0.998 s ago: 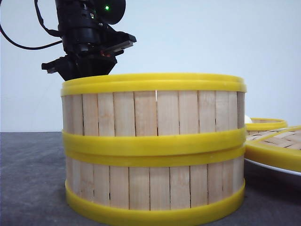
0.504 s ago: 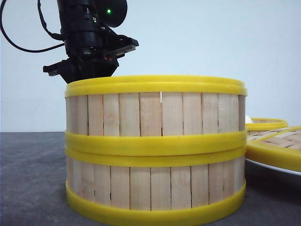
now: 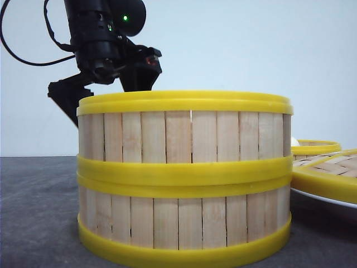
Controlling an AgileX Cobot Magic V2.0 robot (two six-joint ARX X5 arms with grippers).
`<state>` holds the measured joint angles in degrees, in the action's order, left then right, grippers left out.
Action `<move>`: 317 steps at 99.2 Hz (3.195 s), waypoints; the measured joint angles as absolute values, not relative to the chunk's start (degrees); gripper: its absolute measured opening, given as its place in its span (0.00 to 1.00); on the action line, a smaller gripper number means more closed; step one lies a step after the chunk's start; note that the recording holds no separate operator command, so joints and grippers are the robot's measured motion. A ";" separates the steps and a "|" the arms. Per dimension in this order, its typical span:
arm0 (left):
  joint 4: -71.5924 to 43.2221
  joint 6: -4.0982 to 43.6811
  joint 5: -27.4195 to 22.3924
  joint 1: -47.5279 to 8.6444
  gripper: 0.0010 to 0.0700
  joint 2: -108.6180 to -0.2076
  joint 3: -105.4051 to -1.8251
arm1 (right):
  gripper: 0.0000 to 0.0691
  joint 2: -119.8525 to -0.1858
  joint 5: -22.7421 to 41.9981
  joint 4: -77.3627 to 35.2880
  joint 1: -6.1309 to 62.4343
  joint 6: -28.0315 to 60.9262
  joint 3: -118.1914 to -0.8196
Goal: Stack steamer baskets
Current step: 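Open the left gripper and withdraw it from the stack, then reach the right gripper to the basket holding one bun and grip its rim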
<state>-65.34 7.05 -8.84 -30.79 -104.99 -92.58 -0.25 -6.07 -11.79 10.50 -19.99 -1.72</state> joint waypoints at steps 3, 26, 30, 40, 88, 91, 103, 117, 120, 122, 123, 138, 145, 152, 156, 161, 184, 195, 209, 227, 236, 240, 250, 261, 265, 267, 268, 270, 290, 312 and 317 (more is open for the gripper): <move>-64.40 7.05 -8.93 -30.55 0.84 -104.90 -93.23 | 0.02 -0.25 -6.07 -11.79 10.50 -19.99 -1.72; -58.78 6.87 -10.39 -29.58 0.84 -99.31 -100.57 | 0.02 -0.25 -6.07 -11.55 10.50 -19.99 -2.00; -56.62 6.83 -10.31 -29.58 0.79 -97.01 -101.08 | 0.02 -0.25 -6.04 -10.61 10.50 -19.99 -2.35; -51.27 6.85 -8.29 -29.74 0.44 -89.36 -101.10 | 0.02 -0.25 -5.78 -6.98 10.50 -19.99 -4.60; -57.52 3.27 15.00 -36.51 0.15 -56.29 -101.86 | 0.33 -45.41 -5.06 -21.08 3.01 -13.65 -43.66; -59.05 2.96 15.77 -36.51 0.15 -55.79 -101.71 | 0.46 -50.09 -5.48 -23.35 2.02 -13.34 -48.03; -65.08 2.02 20.47 -36.56 0.15 -53.30 -100.42 | 0.76 -68.73 -7.70 -34.15 -0.99 -12.80 -65.60; -69.63 1.54 23.94 -36.56 0.15 -49.93 -98.80 | 0.74 -86.52 -7.99 -45.52 -1.83 -12.29 -83.48; -69.95 1.54 24.01 -36.56 0.15 -49.04 -98.37 | 0.71 -89.69 -7.97 -47.03 -1.83 -12.23 -86.41; -70.11 1.56 23.99 -36.56 0.15 -48.31 -98.04 | 0.69 -91.50 -7.97 -47.94 -1.80 -12.23 -88.18; -70.11 1.58 24.01 -36.56 0.15 -47.94 -97.82 | 0.68 -92.51 -7.97 -48.31 -1.80 -12.21 -88.97; -69.69 1.74 26.44 -36.56 0.15 -42.63 -93.71 | 0.60 -102.43 -7.27 -49.58 -1.39 -12.43 -93.91; -68.90 1.78 28.47 -36.56 0.15 -41.15 -91.02 | 0.59 -105.45 -7.22 -49.74 -1.34 -12.95 -93.91; -68.73 2.04 28.67 -36.56 0.15 -39.90 -88.16 | 0.59 -107.92 -7.16 -49.71 -1.28 -13.41 -93.91; -68.75 2.35 28.67 -36.56 0.15 -39.11 -86.63 | 0.58 -109.14 -7.11 -49.63 -1.28 -13.56 -93.91; -68.71 2.83 28.67 -36.56 0.15 -38.20 -85.19 | 0.58 -110.48 -6.94 -49.43 -1.30 -13.72 -93.91; -68.31 5.34 28.77 -36.56 0.15 -36.34 -82.32 | 0.43 -113.91 -4.97 -47.81 -2.00 -13.80 -93.91; -67.48 5.41 28.77 -36.56 0.15 -36.73 -81.84 | 0.41 -115.26 -3.44 -47.48 -2.37 -13.89 -93.91; -65.01 5.39 28.77 -36.56 0.15 -36.73 -81.45 | 0.39 -116.40 -3.25 -47.48 -2.66 -13.93 -93.91; -61.30 4.71 28.80 -36.56 0.15 -36.73 -80.55 | 0.21 -116.97 -3.55 -47.40 -2.68 -13.98 -93.91; -61.10 4.16 28.80 -36.56 0.15 -36.82 -80.44 | 0.09 -117.03 -3.07 -47.09 -2.68 -15.25 -93.91; -61.10 4.05 28.77 -36.56 0.15 -36.86 -80.44 | 0.06 -117.05 -3.77 -46.85 -2.66 -15.22 -93.91; -61.08 4.03 28.80 -36.56 0.15 -36.97 -80.44 | 0.03 -117.16 -4.12 -46.96 -2.66 -14.66 -93.91; -61.08 4.03 28.80 -36.56 0.15 -37.06 -80.44 | 0.03 -117.30 -4.89 -45.87 -2.70 -14.92 -93.91; -61.08 4.03 28.77 -36.56 0.15 -37.06 -80.44 | 0.03 -117.45 -6.02 -45.01 -2.81 -15.14 -93.93; -61.08 4.03 28.80 -36.56 0.15 -37.06 -80.44 | 0.03 -117.54 -6.85 -44.62 -3.03 -15.33 -94.04; -61.08 4.03 28.80 -36.56 0.15 -37.06 -80.44 | 0.03 -117.62 -7.35 -44.45 -3.14 -15.42 -94.15; -61.08 4.03 28.80 -36.56 0.15 -37.06 -80.44 | 0.03 -117.86 -8.43 -44.23 -3.25 -15.59 -94.54; -61.08 4.03 28.80 -36.56 0.15 -37.06 -80.44 | 0.03 -119.50 -11.22 -46.30 -3.73 -17.72 -104.75; -60.14 4.03 28.80 -36.56 0.15 -37.06 -80.44 | 0.03 -119.50 -17.02 -55.92 -2.59 -17.98 -121.12; -59.75 4.03 28.77 -36.56 0.15 -37.06 -80.44 | 0.03 -119.48 -16.91 -59.75 -1.58 -17.39 -124.40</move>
<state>-59.75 4.03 28.77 -36.56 -37.06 -80.44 -119.48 -16.91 -59.75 -1.58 -17.39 -124.40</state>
